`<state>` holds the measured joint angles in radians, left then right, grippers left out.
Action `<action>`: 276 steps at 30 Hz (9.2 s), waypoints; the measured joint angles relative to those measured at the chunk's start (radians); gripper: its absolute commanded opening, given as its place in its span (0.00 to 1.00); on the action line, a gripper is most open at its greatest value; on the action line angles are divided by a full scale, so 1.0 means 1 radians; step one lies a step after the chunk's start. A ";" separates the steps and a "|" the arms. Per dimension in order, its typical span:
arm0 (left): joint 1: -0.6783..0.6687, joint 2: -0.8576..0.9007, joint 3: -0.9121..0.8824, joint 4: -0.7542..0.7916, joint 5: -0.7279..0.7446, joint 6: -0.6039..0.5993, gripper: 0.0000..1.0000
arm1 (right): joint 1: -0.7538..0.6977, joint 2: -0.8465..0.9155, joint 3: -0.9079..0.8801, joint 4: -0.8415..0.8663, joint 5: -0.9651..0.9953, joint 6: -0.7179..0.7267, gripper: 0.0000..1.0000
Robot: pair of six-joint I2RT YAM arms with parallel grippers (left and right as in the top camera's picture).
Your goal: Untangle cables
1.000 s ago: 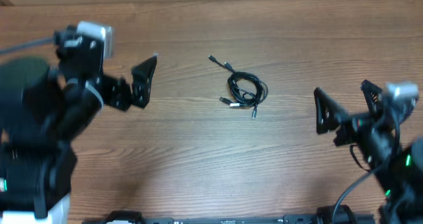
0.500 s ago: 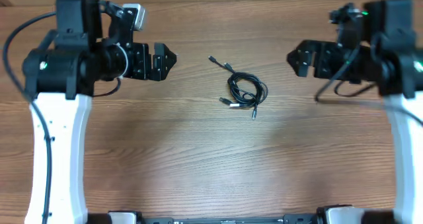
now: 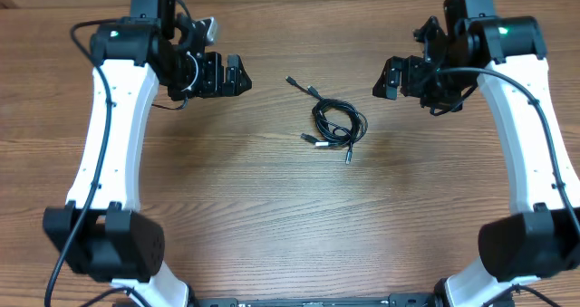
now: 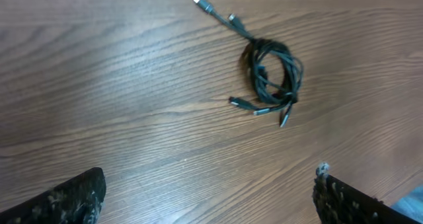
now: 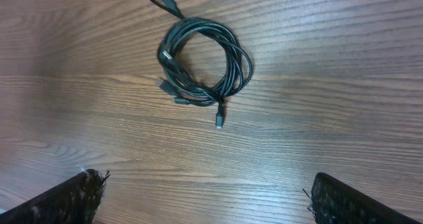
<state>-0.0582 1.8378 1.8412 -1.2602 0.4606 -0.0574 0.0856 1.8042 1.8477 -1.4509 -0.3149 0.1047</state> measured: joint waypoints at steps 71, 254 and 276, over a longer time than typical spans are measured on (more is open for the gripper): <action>-0.077 0.325 -0.026 0.070 0.020 -0.015 0.87 | 0.001 0.055 -0.448 0.488 0.010 0.199 0.04; -0.384 0.464 -0.011 0.265 -0.312 -0.267 0.36 | 0.041 0.030 -0.758 0.786 -0.018 0.479 1.00; -0.385 0.464 -0.011 0.264 -0.280 -0.207 0.82 | 0.209 0.045 -0.772 0.859 -0.298 0.560 1.00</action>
<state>-0.4435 2.3016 1.8297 -0.9958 0.1802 -0.2646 0.2947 1.8492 1.0760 -0.5922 -0.6132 0.6651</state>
